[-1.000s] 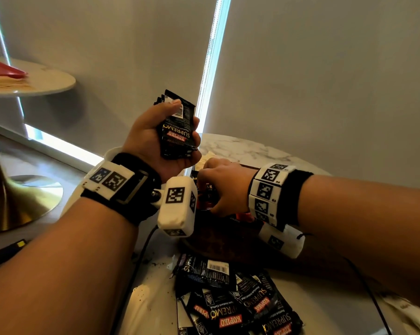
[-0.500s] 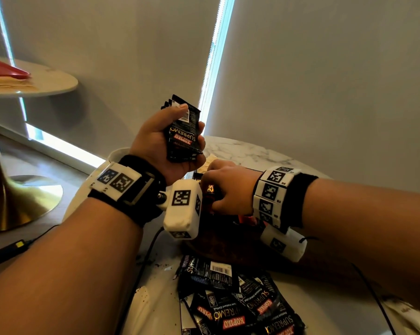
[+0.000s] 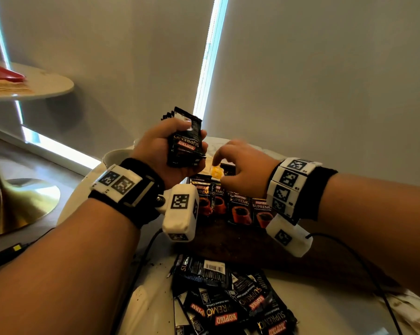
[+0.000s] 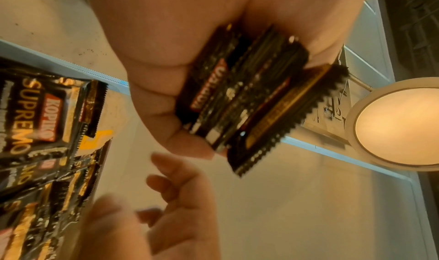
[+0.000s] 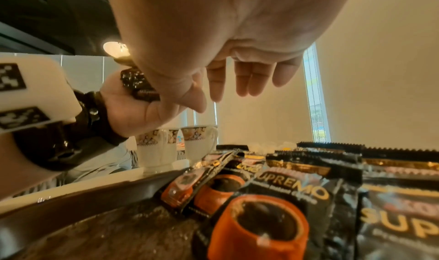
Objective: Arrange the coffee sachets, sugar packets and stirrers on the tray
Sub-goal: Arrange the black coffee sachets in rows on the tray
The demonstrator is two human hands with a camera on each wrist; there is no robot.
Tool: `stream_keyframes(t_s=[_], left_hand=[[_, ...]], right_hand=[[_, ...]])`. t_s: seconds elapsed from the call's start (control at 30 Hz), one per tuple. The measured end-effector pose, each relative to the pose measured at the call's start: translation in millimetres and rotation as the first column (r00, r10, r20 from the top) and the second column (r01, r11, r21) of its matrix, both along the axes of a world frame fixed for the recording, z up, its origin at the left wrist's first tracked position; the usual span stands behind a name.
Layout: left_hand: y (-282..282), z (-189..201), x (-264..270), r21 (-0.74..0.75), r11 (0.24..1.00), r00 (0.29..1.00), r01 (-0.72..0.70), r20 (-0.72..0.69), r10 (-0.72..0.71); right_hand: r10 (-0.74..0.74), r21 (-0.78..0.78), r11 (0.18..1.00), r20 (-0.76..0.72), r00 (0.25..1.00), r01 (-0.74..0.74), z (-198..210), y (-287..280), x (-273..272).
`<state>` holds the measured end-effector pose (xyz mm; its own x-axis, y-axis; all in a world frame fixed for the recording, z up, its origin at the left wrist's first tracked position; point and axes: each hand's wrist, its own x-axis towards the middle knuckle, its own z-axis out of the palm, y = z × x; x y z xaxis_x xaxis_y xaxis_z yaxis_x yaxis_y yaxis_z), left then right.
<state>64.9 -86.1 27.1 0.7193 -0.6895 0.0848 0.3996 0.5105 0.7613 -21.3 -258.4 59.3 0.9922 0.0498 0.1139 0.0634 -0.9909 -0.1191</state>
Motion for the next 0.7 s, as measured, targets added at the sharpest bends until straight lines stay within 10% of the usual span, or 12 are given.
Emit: stream_keyframes(t_s=[0.2, 0.7], left_hand=[[-16.4, -4.1, -10.7, 0.116, 0.993, 0.999, 0.011, 0.047, -0.017], [-17.0, -6.9, -15.1, 0.072, 0.993, 0.994, 0.089, 0.052, -0.093]], right_hand=[[0.041, 0.272, 0.957, 0.201, 0.979, -0.096, 4.6, -9.8, -15.1], [0.197, 0.081, 0.971, 0.253, 0.947, -0.224, 2.4, -1.0, -35.3]])
